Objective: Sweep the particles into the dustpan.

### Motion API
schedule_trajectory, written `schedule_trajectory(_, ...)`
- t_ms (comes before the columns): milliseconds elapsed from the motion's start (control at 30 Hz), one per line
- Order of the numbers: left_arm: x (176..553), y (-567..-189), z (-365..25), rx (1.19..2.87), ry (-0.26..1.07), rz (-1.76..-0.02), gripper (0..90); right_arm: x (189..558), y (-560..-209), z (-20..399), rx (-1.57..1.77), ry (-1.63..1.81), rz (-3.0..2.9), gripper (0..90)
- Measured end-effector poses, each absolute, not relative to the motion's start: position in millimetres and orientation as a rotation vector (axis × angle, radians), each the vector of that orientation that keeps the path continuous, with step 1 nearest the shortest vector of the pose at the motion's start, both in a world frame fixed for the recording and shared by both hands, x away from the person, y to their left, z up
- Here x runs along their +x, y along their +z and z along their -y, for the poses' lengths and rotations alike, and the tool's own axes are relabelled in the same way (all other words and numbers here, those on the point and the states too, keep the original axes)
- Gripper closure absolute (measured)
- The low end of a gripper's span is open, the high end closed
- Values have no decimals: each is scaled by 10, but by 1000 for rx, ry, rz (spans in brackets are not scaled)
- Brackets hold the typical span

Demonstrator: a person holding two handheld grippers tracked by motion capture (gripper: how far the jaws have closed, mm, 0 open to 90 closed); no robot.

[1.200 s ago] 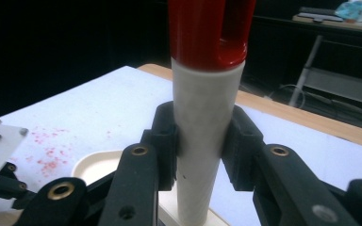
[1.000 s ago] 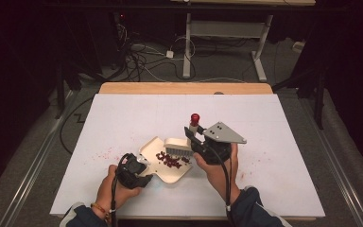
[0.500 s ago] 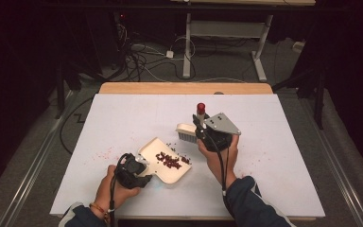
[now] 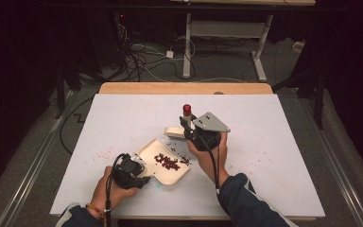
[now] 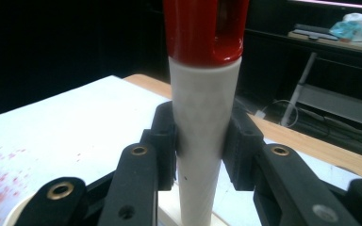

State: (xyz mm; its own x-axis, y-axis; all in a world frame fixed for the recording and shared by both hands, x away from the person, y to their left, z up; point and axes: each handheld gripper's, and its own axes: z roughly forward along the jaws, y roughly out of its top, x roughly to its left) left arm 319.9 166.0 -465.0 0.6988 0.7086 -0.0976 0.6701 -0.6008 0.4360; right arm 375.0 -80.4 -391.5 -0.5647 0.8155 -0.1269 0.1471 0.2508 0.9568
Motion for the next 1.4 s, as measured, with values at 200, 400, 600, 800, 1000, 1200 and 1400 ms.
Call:
schedule_trajectory(200,3250,-4625,-1625,2490,86,-1071,640,3656,-3913,837,850,1349,-1936,696)
schedule_trajectory(400,3265,-4630,-1616,2489,88,-1075,641,3505,-3906,843,853,1419,-1981,696)
schedule_trajectory(600,3251,-4634,-1613,2486,103,-1073,640,3410,-3791,809,834,1518,-2014,700)
schedule_trajectory(800,3236,-4636,-1617,2494,118,-1059,640,3431,-3725,870,838,1535,-1986,700)
schedule_trajectory(1000,3203,-4631,-1631,2522,139,-1032,640,3485,-3607,1103,810,1484,-1949,700)
schedule_trajectory(1200,3169,-4626,-1656,2550,146,-997,640,3490,-3572,1477,811,1401,-1977,699)
schedule_trajectory(1400,3155,-4622,-1673,2565,140,-979,640,3418,-3577,1856,813,1399,-2035,699)
